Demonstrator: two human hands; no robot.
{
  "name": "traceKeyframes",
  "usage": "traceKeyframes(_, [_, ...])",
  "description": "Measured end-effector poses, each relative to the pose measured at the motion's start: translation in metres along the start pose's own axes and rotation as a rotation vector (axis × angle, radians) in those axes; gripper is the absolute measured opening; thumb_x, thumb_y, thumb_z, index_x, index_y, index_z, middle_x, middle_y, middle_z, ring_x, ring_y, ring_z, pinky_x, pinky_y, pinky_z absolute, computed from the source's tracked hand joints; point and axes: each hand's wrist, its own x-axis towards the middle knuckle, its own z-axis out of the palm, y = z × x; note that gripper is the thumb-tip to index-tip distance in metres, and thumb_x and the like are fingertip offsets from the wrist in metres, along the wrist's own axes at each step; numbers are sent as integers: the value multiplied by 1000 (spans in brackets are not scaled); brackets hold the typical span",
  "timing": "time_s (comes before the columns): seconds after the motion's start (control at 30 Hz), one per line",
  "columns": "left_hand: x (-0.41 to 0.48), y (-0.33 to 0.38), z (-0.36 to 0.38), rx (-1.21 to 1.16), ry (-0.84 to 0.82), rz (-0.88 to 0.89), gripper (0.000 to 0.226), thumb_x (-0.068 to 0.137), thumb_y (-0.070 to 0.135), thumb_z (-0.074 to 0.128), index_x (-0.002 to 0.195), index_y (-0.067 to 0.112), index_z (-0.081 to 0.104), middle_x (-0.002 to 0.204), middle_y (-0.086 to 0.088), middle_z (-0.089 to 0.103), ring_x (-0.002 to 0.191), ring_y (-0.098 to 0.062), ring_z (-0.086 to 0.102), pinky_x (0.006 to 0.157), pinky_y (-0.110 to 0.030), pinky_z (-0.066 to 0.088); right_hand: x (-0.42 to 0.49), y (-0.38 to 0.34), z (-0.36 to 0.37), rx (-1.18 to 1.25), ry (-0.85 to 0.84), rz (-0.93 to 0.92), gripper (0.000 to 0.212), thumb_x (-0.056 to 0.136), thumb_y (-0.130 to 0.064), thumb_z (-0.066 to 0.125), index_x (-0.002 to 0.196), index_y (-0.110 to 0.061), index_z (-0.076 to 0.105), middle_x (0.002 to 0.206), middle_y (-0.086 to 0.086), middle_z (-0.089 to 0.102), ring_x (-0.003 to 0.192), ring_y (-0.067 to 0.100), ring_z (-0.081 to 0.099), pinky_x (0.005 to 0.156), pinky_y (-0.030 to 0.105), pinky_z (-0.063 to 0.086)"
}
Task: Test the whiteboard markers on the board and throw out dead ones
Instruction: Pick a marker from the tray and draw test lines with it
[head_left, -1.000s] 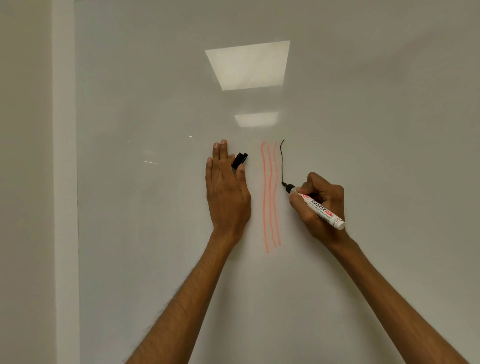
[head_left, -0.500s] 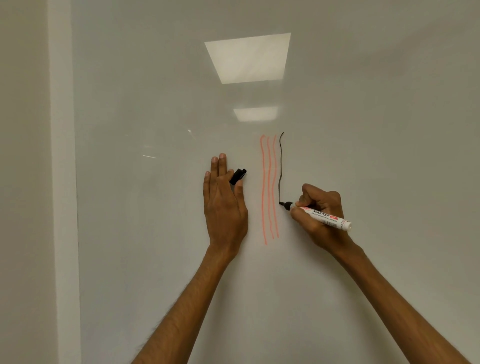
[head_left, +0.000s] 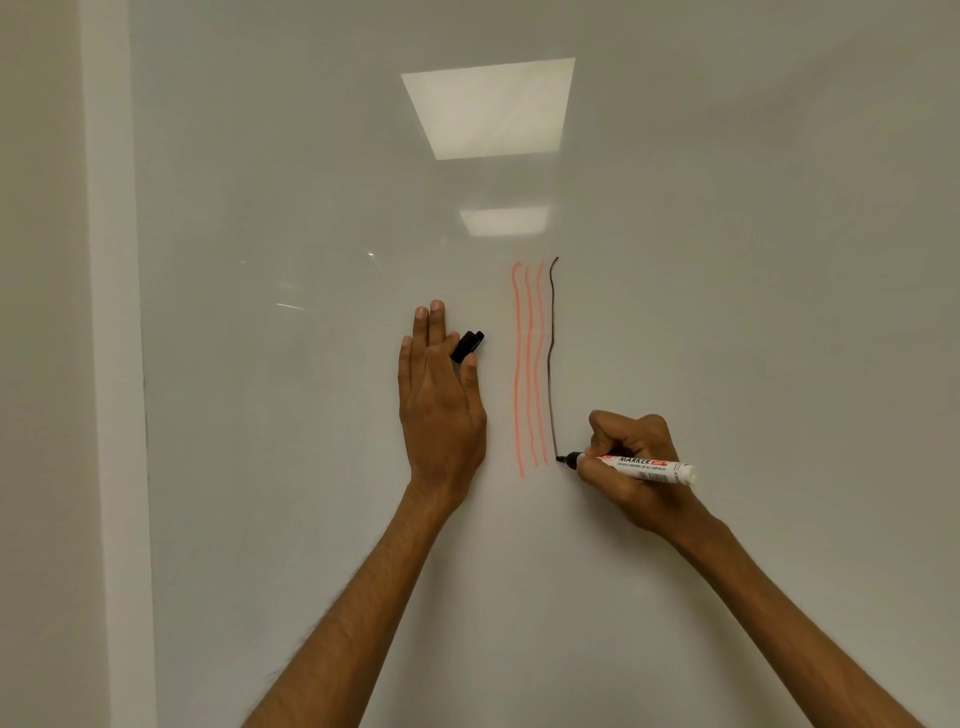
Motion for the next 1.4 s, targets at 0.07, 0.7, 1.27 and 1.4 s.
traceKeyframes(0.07, [0, 1, -1, -4, -4, -6, 44, 105, 17, 41, 145, 25, 25, 158, -9, 33, 150, -20, 23, 124, -36, 17, -1, -3, -1, -18, -25, 1, 32, 71, -20, 56, 58, -31, 30, 50, -14, 35, 43, 5, 31, 46, 17, 26])
traceKeyframes(0.7, [-2, -1, 0, 27, -29, -56, 36, 105, 15, 43, 138, 2, 50, 159, -6, 34, 151, -15, 22, 124, -32, 16, 100, -46, -31, 257, 401, 119, 21, 91, -9, 68, 78, -13, 52, 73, 3, 70, 47, 18, 61, 43, 20, 42])
traceKeyframes(1.27, [-3, -1, 0, 44, -26, -63, 43, 105, 15, 44, 146, 2, 41, 160, -4, 31, 151, -15, 21, 125, -31, 14, 84, -37, -21, 137, 344, 133, 19, 89, -8, 71, 81, 3, 57, 76, 14, 72, 59, 23, 72, 40, 26, 49])
traceKeyframes(1.4, [-3, -1, 0, 30, -23, -52, 38, 105, 14, 45, 142, 4, 46, 160, -5, 32, 151, -16, 22, 125, -32, 15, 66, -35, -21, 152, 311, 135, 20, 88, -4, 71, 75, -4, 56, 73, 15, 70, 58, 26, 72, 40, 23, 47])
